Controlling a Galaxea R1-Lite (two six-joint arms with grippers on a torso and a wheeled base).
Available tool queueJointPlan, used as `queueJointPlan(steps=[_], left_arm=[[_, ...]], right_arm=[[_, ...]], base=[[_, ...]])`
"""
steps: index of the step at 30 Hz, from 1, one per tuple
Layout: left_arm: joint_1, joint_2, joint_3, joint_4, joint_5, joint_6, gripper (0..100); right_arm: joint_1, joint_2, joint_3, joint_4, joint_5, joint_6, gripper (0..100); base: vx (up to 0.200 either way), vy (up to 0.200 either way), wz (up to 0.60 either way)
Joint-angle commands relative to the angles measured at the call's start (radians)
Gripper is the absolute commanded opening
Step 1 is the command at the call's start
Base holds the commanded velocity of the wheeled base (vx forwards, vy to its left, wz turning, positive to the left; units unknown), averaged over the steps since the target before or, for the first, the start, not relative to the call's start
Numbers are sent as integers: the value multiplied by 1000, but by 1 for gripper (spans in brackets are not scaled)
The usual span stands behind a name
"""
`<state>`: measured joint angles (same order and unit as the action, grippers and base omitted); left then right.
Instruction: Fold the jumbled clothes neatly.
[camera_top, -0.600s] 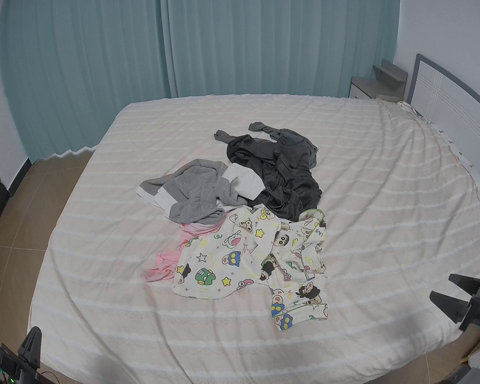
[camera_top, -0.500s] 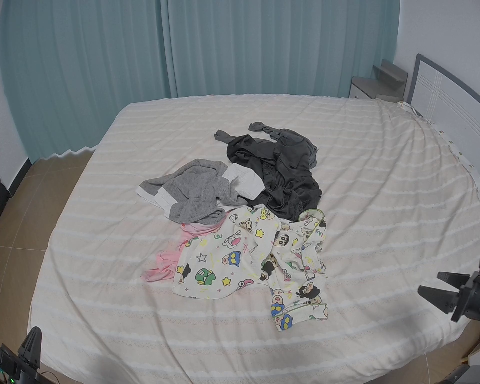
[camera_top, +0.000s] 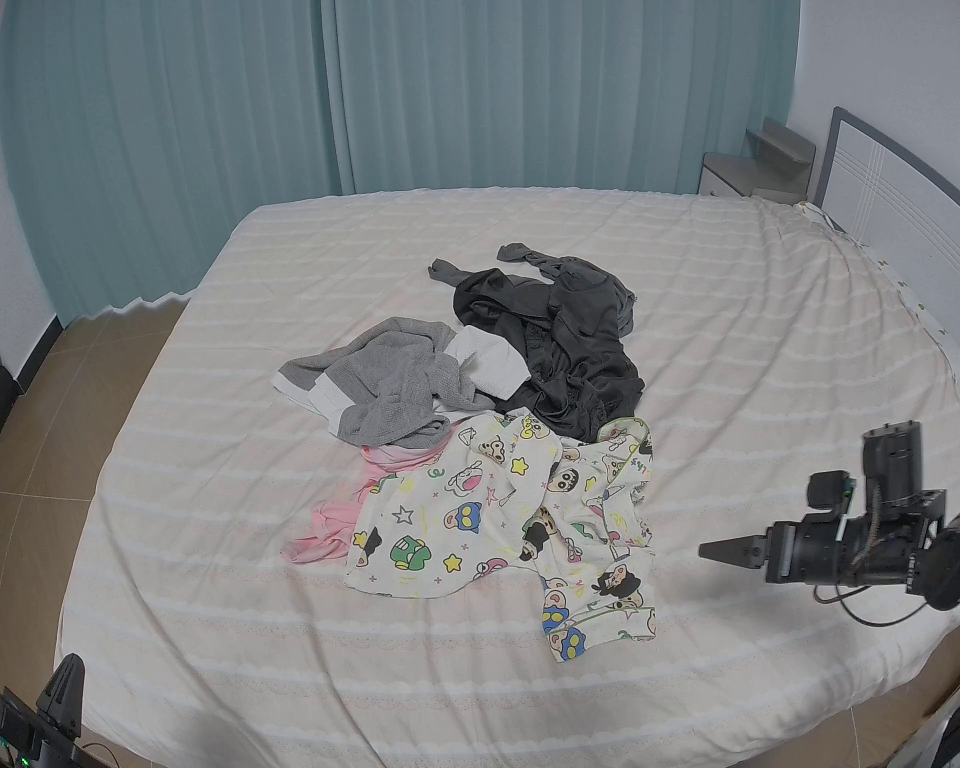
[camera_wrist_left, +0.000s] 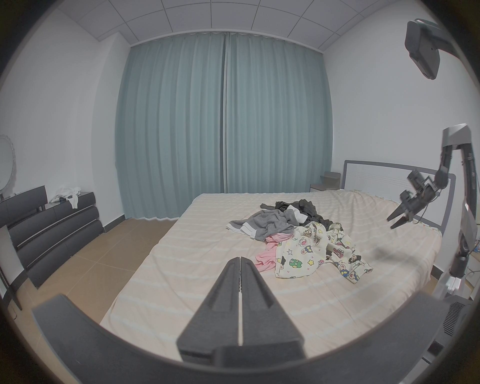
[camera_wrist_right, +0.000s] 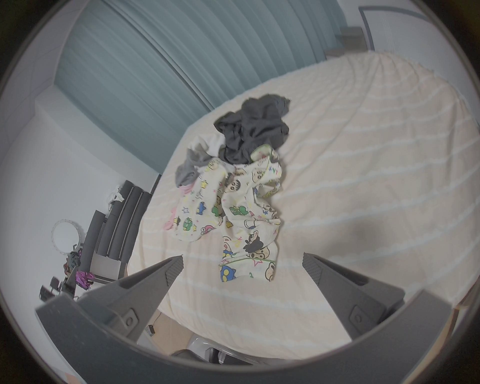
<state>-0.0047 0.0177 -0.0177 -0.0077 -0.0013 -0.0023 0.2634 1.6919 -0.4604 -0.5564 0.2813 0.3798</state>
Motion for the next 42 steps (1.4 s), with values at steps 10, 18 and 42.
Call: queueJointPlan(steps=[10,18,42], left_arm=[[0,-16,16,0,-3,-4,0],[0,-16,16,0,-3,-4,0],[0,-16,16,0,-3,-5,0]], right_arm=[[140,549,-219,-186,-60,163,100],[140,546,-216,-186,-63,157,100],[142,540,-204,-140,-122,31,100]], base=[[0,0,0],[0,0,0],[0,0,0]])
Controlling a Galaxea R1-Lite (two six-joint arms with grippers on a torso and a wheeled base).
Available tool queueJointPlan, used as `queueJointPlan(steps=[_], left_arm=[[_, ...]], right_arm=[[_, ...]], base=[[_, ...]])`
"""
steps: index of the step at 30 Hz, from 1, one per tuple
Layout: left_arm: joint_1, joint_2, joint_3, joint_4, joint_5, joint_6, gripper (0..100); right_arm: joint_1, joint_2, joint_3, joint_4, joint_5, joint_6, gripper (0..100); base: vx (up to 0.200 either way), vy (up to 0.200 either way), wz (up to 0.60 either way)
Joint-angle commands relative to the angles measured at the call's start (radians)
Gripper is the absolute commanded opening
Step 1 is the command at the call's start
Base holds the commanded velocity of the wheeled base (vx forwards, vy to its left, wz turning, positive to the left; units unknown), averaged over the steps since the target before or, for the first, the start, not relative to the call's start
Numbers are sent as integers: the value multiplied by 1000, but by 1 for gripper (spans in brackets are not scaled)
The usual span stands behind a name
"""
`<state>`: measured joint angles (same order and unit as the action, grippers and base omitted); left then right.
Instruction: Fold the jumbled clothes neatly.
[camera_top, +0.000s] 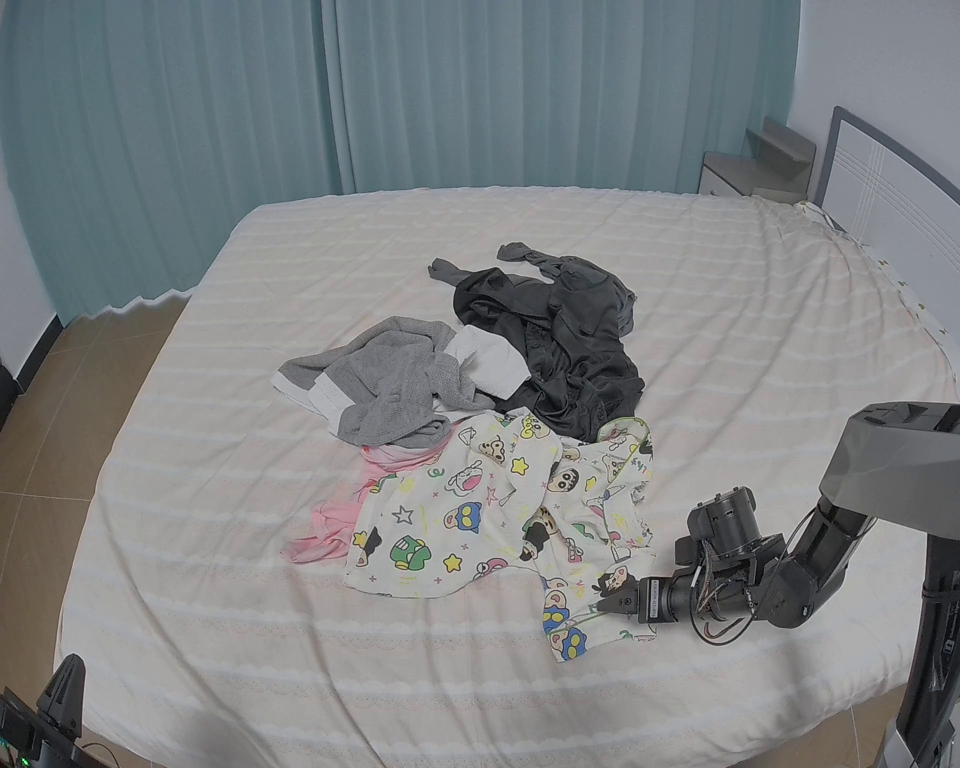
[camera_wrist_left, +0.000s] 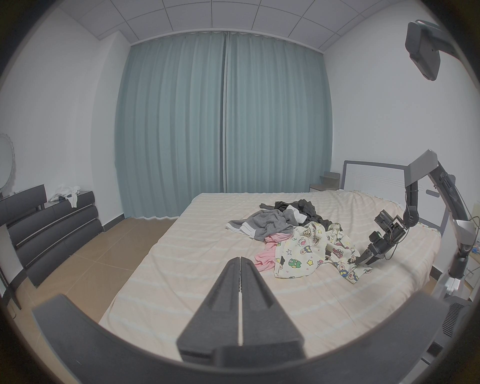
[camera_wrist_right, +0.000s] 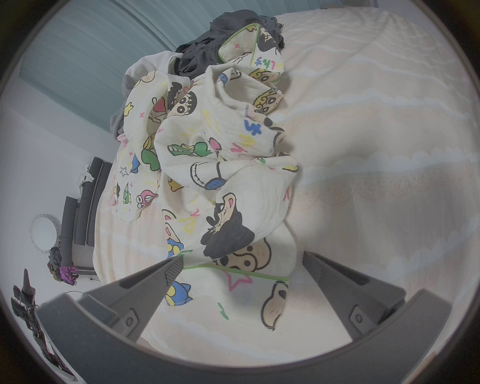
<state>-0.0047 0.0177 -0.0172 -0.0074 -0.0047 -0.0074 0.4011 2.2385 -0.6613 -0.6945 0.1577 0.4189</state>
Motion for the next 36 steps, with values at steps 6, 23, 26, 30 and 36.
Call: queueJointPlan(steps=[6,23,26,30,36], left_arm=[[0,-16,16,0,-1,0,0],[0,-16,17,0,-1,0,0],[0,-16,16,0,0,3,0],[0,-18,17,1,-1,7,0],[0,-18,17,-3,-6,37,0]], right_arm=[[50,3,-29,6,6,-17,100],[107,21,-81,98,2,-19,0],[94,-7,-67,93,3,-12,0],[65,-100,-21,58,25,-5,0],[51,-315,114,-74,109,0,0]], base=[[0,0,0],[0,0,0],[0,0,0],[0,0,0],[0,0,0]])
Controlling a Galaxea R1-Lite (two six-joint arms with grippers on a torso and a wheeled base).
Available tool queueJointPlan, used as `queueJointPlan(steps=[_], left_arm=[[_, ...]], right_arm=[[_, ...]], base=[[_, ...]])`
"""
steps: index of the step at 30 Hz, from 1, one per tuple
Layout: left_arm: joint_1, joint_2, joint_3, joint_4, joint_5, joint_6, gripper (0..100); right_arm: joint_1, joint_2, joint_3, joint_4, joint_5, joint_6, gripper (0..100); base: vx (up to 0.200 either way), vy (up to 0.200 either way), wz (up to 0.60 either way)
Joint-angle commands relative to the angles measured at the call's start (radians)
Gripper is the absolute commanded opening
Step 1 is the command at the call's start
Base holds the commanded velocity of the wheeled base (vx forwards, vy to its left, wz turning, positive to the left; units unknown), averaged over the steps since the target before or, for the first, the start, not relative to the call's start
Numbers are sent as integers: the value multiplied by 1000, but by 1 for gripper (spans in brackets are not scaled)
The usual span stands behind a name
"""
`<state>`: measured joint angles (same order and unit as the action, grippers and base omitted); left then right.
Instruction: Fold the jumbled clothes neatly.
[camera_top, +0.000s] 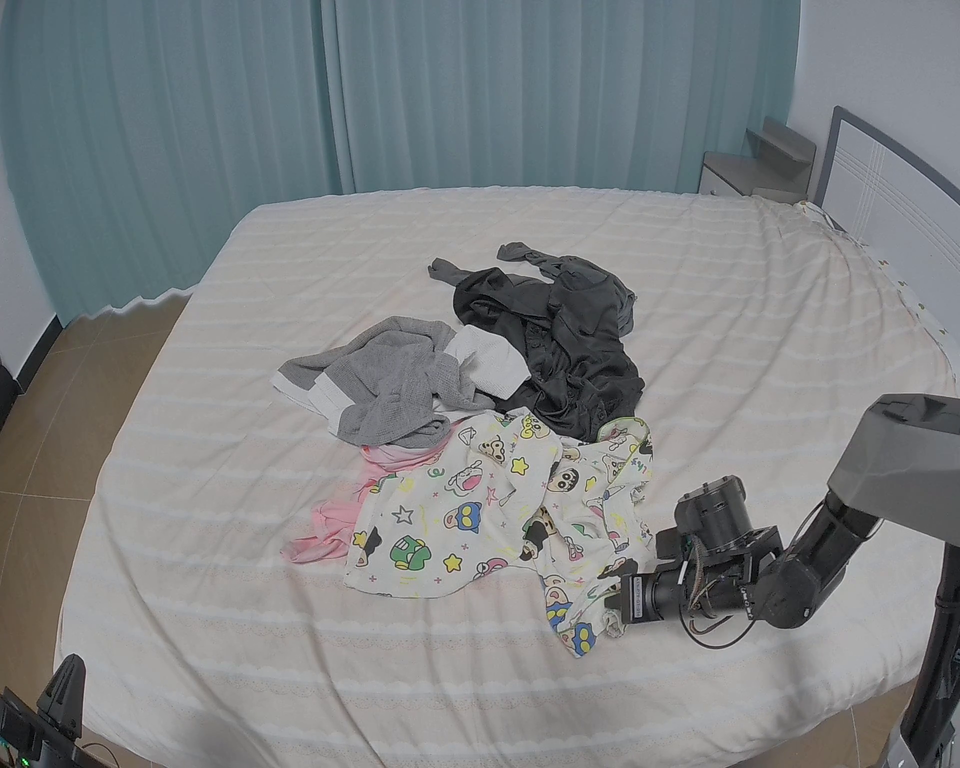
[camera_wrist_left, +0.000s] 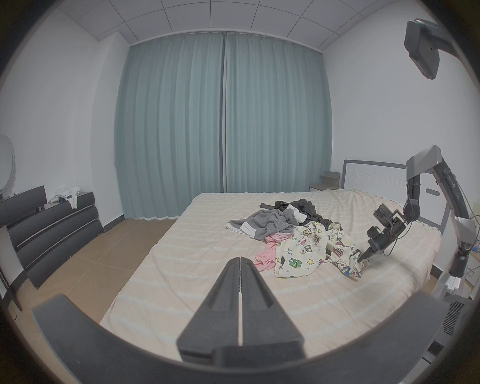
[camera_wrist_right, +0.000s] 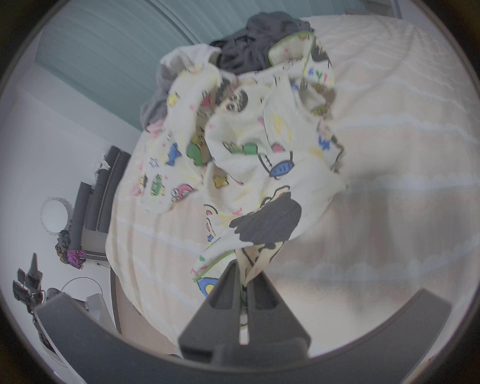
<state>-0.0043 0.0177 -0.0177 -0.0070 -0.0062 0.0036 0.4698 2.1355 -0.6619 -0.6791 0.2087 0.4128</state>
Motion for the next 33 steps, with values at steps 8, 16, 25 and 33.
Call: queueJointPlan(steps=[8,16,25,33], left_arm=[[0,-18,18,-7,-34,67,0],[-16,251,-485,42,-215,-209,0],[-71,663,-435,84,-497,168,0],[-326,961,-363,70,-485,332,0]], right_arm=[[-13,-425,166,-149,72,64,0],[-11,-545,53,-158,110,66,0],[79,-718,-108,-65,109,66,0],[161,-766,-229,84,110,60,0]], base=[[0,0,0],[0,0,0],[0,0,0],[0,0,0]])
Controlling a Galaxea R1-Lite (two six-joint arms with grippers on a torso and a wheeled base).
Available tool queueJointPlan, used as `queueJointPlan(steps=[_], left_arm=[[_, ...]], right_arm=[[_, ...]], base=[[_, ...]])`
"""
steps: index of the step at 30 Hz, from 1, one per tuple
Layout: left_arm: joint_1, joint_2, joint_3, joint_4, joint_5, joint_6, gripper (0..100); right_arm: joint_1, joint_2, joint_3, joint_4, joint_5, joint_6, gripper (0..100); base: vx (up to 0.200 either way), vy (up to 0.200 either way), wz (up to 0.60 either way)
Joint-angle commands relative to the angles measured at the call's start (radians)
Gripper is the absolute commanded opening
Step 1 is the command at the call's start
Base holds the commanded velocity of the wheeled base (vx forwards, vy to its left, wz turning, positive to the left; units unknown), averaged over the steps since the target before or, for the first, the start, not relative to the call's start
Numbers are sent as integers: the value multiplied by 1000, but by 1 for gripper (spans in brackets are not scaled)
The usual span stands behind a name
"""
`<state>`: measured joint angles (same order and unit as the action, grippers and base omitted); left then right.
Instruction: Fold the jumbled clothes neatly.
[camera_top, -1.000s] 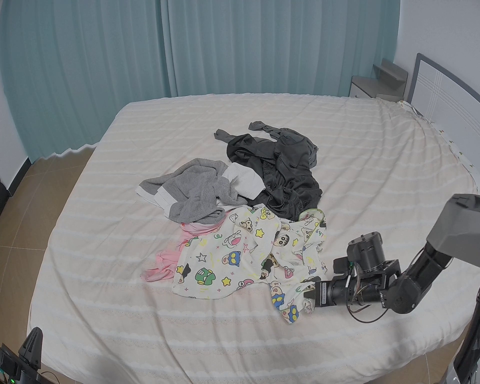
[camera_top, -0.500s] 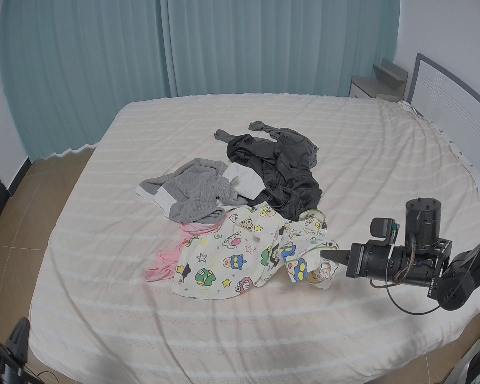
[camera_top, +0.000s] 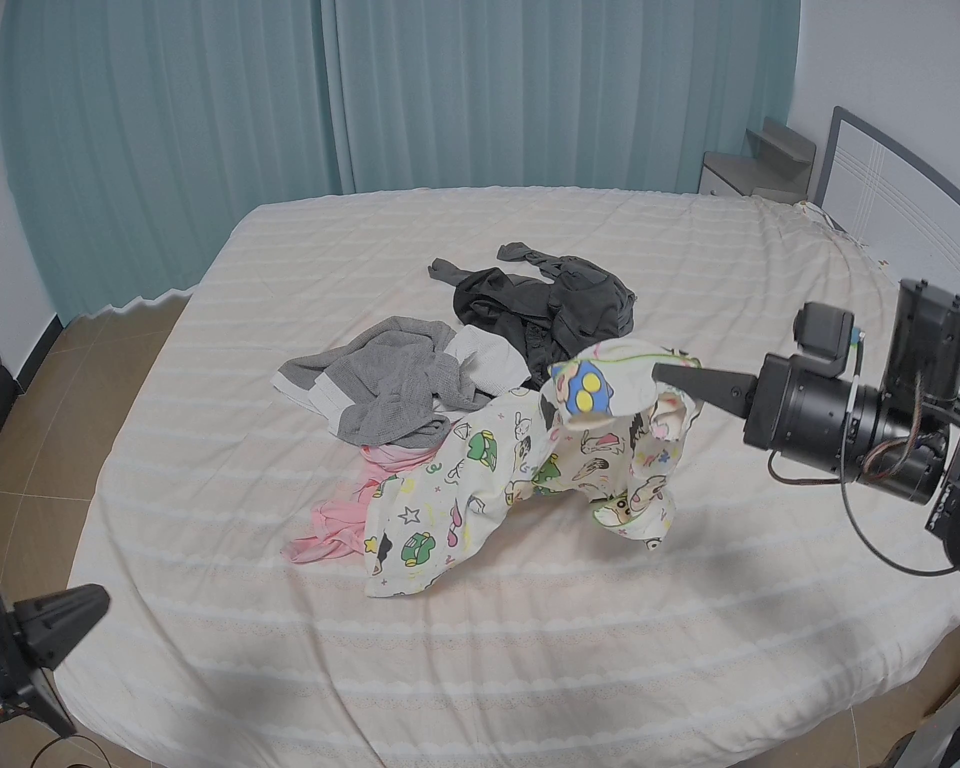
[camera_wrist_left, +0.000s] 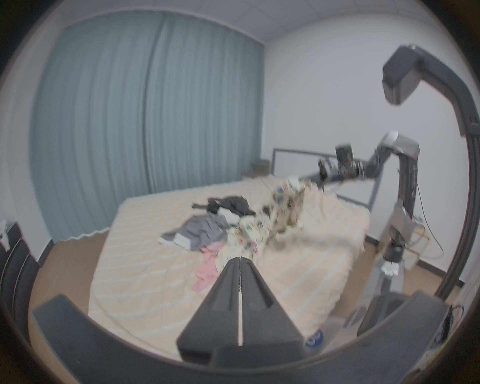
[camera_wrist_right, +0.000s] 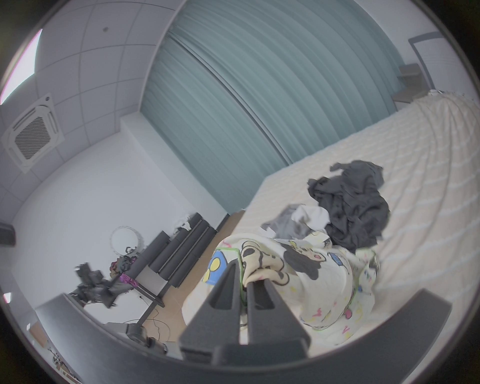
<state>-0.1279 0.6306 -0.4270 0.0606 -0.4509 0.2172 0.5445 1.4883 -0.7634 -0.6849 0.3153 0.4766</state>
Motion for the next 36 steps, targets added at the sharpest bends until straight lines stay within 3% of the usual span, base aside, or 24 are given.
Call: queueJointPlan(steps=[1,7,11,16,20,21,22,23,28,36], left_arm=[[-260,414,47,-7,-40,119,0],[-320,618,45,-137,-38,120,0],[-352,825,45,-363,-37,113,0],[-406,942,44,-507,1,86,0],[-504,1052,33,-742,75,-102,0],[-509,1055,33,-749,78,-111,0],[-556,1095,33,-838,123,-200,0],[-579,1124,33,-887,164,-233,0],[-615,1259,33,-1062,314,-262,0],[-615,1388,17,-1168,373,-262,0]], right_arm=[[104,-122,-140,93,2,-4,0],[163,-122,-166,97,-2,-6,0],[226,-109,-188,97,-4,-4,0],[258,-100,-200,97,-9,-4,0],[288,-95,-206,97,-10,-4,0],[290,-94,-206,97,-10,-4,0],[292,-91,-208,96,-10,-6,0],[292,-91,-208,96,-10,-6,0],[290,-95,-206,91,-10,-4,0],[284,-105,-197,88,-10,-3,0]], base=[[0,0,0],[0,0,0],[0,0,0],[0,0,0],[0,0,0],[0,0,0],[0,0,0],[0,0,0],[0,0,0],[0,0,0]])
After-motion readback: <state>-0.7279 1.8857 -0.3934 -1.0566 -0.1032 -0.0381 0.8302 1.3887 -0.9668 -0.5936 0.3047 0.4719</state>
